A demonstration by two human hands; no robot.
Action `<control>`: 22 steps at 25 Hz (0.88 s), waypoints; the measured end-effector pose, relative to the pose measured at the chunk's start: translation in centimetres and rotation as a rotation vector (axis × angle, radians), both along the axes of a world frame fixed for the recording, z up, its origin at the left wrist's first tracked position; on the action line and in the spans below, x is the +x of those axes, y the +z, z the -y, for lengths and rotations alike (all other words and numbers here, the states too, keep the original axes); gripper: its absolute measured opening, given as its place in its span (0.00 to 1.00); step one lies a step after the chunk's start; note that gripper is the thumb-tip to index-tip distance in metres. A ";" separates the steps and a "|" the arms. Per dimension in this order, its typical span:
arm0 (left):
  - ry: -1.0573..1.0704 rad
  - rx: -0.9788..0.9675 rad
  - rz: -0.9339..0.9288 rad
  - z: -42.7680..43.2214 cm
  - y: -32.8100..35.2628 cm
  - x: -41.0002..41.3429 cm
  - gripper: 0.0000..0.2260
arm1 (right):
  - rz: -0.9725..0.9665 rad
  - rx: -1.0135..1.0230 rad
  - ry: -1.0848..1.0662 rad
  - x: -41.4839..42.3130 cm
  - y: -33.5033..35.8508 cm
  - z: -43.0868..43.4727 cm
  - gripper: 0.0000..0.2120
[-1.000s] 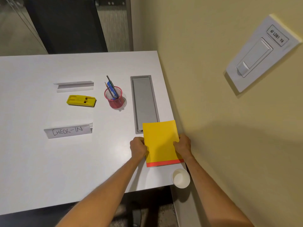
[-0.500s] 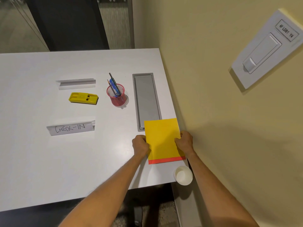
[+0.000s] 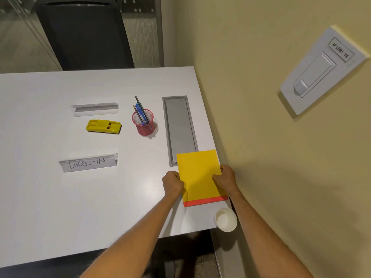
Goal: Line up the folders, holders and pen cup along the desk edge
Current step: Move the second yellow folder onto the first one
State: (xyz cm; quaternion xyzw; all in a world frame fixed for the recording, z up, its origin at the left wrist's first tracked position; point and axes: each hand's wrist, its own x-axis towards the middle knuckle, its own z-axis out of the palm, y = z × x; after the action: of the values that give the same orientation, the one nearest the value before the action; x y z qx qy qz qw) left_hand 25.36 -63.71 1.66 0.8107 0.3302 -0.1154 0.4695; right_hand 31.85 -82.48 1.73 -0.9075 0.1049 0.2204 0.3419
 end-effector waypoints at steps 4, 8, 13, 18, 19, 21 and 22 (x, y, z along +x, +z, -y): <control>0.005 -0.035 -0.004 0.1 0.1 -0.4 0.12 | -0.004 -0.001 -0.012 0.0 -0.1 -0.2 0.26; -0.024 -0.055 -0.010 -0.1 0.0 -0.5 0.17 | 0.009 -0.005 -0.010 -0.1 -0.2 -0.2 0.15; -0.150 -0.023 0.039 -0.2 0.3 -0.7 0.09 | 0.069 -0.048 0.010 -0.8 0.1 -0.5 0.15; -0.212 0.004 0.144 -0.9 2.4 -1.0 0.15 | 0.176 -0.091 0.087 -1.3 2.2 -2.1 0.28; -0.214 0.013 0.170 -1.1 2.9 -1.0 0.15 | 0.182 -0.106 0.109 -1.4 2.7 -2.7 0.30; -0.215 0.026 0.213 -1.9 4.2 -1.2 0.15 | 0.207 -0.146 0.161 -1.3 3.7 -3.9 0.31; -0.219 0.030 0.226 -2.4 4.8 -1.2 0.15 | 0.227 -0.155 0.182 -1.4 4.2 -4.6 0.31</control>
State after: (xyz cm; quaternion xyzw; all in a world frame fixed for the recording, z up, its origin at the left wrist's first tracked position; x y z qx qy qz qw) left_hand 24.12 -61.26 6.49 0.8567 0.1866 -0.0692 0.4759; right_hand 30.46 -77.83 5.95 -0.9560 -0.0006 0.1376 0.2590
